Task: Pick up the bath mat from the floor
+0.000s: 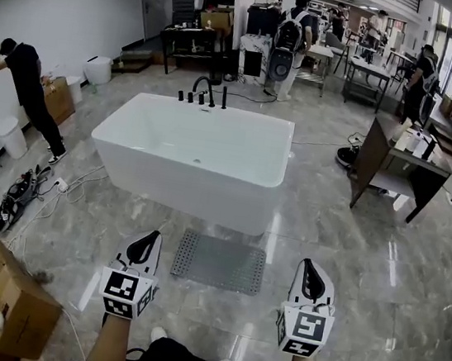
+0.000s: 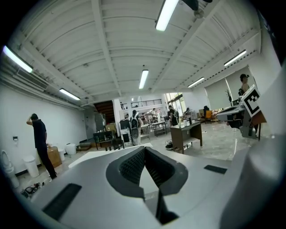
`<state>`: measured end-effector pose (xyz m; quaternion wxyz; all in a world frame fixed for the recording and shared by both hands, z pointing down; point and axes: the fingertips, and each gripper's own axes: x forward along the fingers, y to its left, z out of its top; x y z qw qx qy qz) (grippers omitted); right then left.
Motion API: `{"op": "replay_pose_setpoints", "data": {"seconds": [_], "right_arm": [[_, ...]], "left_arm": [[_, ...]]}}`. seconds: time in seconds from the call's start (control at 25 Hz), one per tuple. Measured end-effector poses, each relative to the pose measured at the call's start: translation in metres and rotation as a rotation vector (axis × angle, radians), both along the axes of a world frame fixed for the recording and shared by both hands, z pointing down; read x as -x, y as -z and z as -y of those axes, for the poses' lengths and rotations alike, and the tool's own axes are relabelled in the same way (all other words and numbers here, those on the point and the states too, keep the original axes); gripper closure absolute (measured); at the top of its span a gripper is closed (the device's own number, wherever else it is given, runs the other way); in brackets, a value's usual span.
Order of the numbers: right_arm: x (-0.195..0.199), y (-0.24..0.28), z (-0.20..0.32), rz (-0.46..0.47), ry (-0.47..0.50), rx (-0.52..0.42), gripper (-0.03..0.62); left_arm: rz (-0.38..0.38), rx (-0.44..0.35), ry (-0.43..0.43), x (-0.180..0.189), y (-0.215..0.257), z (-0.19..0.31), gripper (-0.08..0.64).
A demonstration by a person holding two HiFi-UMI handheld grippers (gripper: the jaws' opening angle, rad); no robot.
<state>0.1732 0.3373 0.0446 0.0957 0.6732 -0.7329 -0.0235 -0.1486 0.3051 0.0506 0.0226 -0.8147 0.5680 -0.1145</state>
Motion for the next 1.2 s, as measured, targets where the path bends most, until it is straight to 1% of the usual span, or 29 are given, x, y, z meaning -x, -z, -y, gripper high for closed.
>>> {"op": "replay_pose_setpoints", "data": {"seconds": [0.24, 0.56, 0.72, 0.96, 1.08, 1.2], "right_arm": [[-0.017, -0.01, 0.017, 0.011, -0.007, 0.009, 0.571], [-0.014, -0.018, 0.063, -0.001, -0.018, 0.019, 0.571], [0.001, -0.023, 0.097, -0.014, -0.031, 0.029, 0.571], [0.034, -0.025, 0.161, -0.046, -0.045, 0.062, 0.571], [0.054, -0.018, 0.195, -0.044, -0.063, 0.068, 0.571], [0.073, -0.012, 0.231, -0.031, -0.088, 0.075, 0.571]], "left_arm": [[0.011, 0.002, 0.003, -0.013, -0.005, 0.018, 0.551], [0.001, 0.016, -0.007, -0.011, -0.02, 0.07, 0.551], [-0.006, 0.026, -0.02, 0.005, -0.031, 0.106, 0.551], [-0.06, 0.066, -0.027, 0.036, -0.051, 0.18, 0.551], [-0.09, 0.084, -0.03, 0.06, -0.055, 0.217, 0.551], [-0.097, 0.1, -0.039, 0.085, -0.057, 0.253, 0.551]]}}
